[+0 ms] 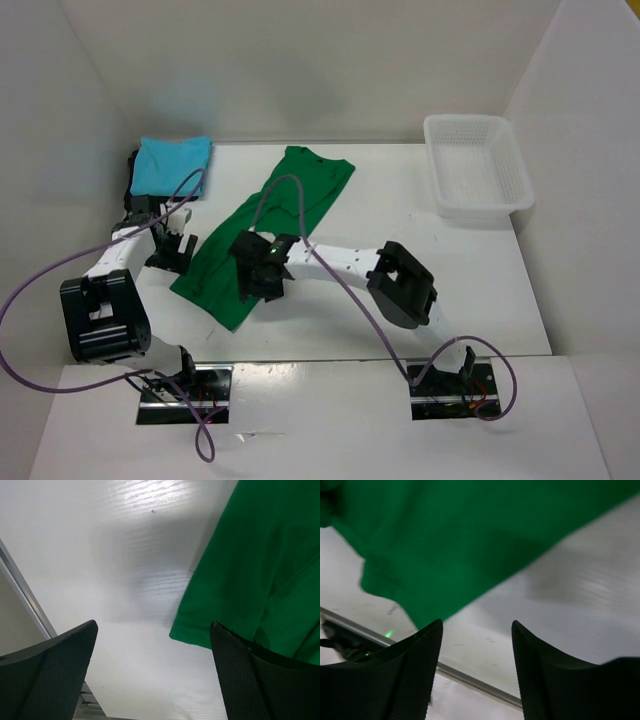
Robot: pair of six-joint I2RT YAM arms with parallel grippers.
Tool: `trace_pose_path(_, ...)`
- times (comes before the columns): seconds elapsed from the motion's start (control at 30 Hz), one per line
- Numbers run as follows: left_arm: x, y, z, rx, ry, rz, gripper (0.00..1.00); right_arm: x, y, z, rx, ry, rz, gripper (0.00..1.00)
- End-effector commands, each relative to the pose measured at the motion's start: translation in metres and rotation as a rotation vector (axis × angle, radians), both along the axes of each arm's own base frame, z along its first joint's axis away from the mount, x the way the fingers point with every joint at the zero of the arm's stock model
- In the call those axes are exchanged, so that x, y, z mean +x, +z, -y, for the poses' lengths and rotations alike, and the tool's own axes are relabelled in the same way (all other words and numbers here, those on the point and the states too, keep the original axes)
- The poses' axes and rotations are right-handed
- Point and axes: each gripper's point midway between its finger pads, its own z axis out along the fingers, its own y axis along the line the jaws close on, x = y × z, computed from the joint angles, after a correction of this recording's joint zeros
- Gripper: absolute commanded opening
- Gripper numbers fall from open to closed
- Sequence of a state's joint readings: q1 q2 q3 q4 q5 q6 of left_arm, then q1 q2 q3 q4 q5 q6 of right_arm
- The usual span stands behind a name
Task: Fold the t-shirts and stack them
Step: Rotate the tshirt 90 degrees
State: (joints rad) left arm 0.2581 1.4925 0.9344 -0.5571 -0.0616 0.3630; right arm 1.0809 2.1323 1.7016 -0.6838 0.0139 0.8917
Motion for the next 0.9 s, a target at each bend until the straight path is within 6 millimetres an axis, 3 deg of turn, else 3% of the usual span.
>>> trace_pose_path(0.0, 0.002, 0.014, 0.0, 0.01, 0.006, 0.066, 0.99, -0.021, 0.013, -0.051, 0.096, 0.007, 0.003, 0.65)
trace_pose_path(0.03, 0.0, 0.015, 0.001, 0.011, 0.006, 0.069, 0.99, -0.026, -0.002, -0.054, 0.073, -0.009, -0.022, 0.67)
trace_pose_path(0.17, -0.001, 0.02, -0.003, 0.021, 0.008, 0.093, 0.99, -0.033, -0.023, -0.062, 0.071, -0.067, -0.082, 0.69)
trace_pose_path(0.33, -0.002, 0.035, 0.0, 0.005, -0.023, 0.143, 0.99, -0.037, -0.045, -0.056, 0.041, -0.132, -0.125, 0.69)
trace_pose_path(0.47, -0.007, 0.04, 0.0, 0.027, -0.048, 0.17, 0.99, -0.047, -0.046, -0.071, 0.059, -0.112, -0.144, 0.67)
trace_pose_path(0.7, -0.016, 0.037, -0.002, 0.042, -0.067, 0.161, 0.99, -0.054, -0.069, -0.063, 0.008, -0.126, -0.186, 0.41)
trace_pose_path(0.73, -0.016, 0.039, -0.002, 0.045, -0.067, 0.17, 0.99, -0.055, -0.067, -0.066, 0.025, -0.131, -0.194, 0.33)
trace_pose_path(0.87, -0.012, 0.042, 0.001, 0.031, -0.076, 0.184, 0.99, -0.055, -0.07, -0.051, 0.011, -0.165, -0.208, 0.11)
